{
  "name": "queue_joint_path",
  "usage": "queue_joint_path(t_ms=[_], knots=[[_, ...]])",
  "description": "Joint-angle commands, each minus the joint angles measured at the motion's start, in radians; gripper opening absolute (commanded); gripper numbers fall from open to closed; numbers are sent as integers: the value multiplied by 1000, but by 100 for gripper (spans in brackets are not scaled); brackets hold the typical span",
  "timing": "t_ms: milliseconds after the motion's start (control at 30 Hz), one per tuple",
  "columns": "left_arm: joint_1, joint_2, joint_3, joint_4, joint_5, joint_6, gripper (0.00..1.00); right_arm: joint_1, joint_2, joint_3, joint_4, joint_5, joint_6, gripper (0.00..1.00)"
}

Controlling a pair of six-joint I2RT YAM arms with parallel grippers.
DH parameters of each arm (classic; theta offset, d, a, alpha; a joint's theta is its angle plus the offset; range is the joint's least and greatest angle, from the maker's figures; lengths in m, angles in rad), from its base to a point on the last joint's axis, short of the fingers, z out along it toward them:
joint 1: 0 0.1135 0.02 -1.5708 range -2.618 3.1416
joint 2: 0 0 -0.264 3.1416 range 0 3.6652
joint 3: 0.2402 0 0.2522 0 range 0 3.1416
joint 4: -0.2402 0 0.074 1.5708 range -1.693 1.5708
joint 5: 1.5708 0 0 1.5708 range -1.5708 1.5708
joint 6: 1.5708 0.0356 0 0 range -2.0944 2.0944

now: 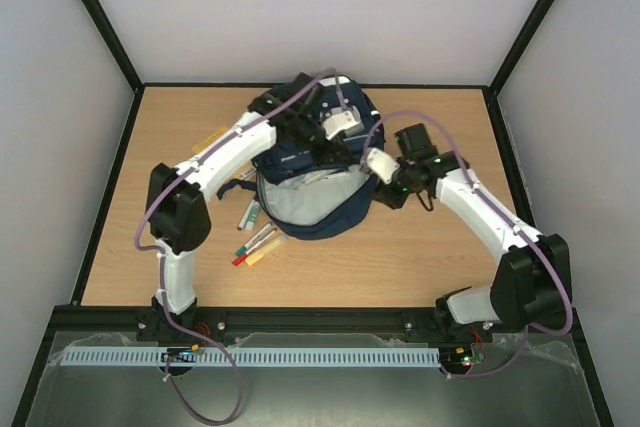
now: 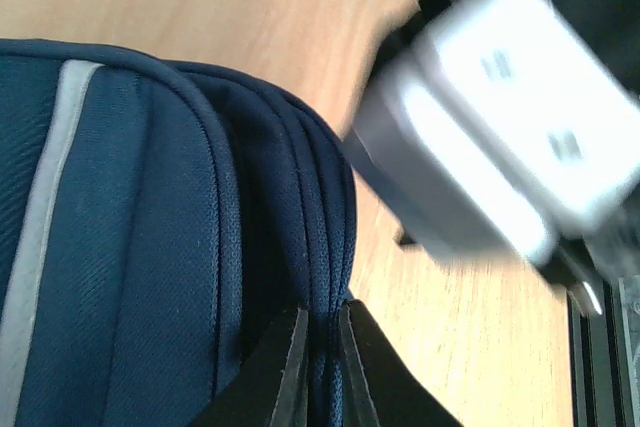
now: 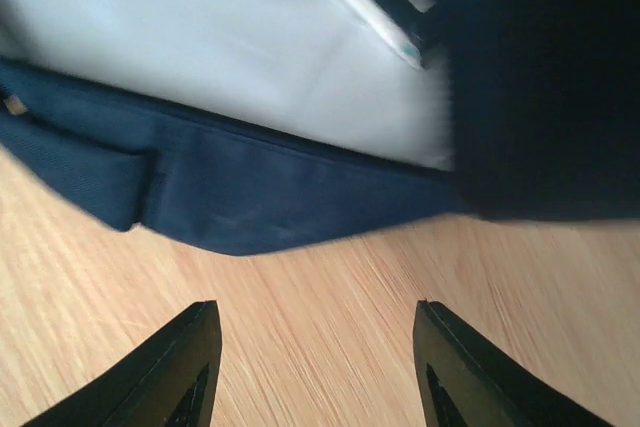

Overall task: Pack the student bag
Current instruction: Place the book in the student bag.

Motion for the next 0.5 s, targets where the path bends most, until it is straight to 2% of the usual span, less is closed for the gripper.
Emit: queue_joint_path(t_ms=[0,100,233,267,367,400,467], knots=[[-104,55,57,28,81,19,3,-212,-23,-30,-48,-106,102,52],[-158,82,58,35,112,2,2,-412,1,-38,22,-143,172,50],[-189,84,53,35,68,-7,5,-569,94,33,-5,-230,240,49],[-183,78,54,23,51,4,12,-586,120,64,-17,-240,244,50],[-162,30,45,-6,-22,47,43,-593,141,122,-39,-290,240,54],[-151,6,37,-7,-41,48,50,-592,144,139,-40,-313,243,55],[-119,-43,16,-2,-64,42,58,-579,157,173,-36,-334,268,57]])
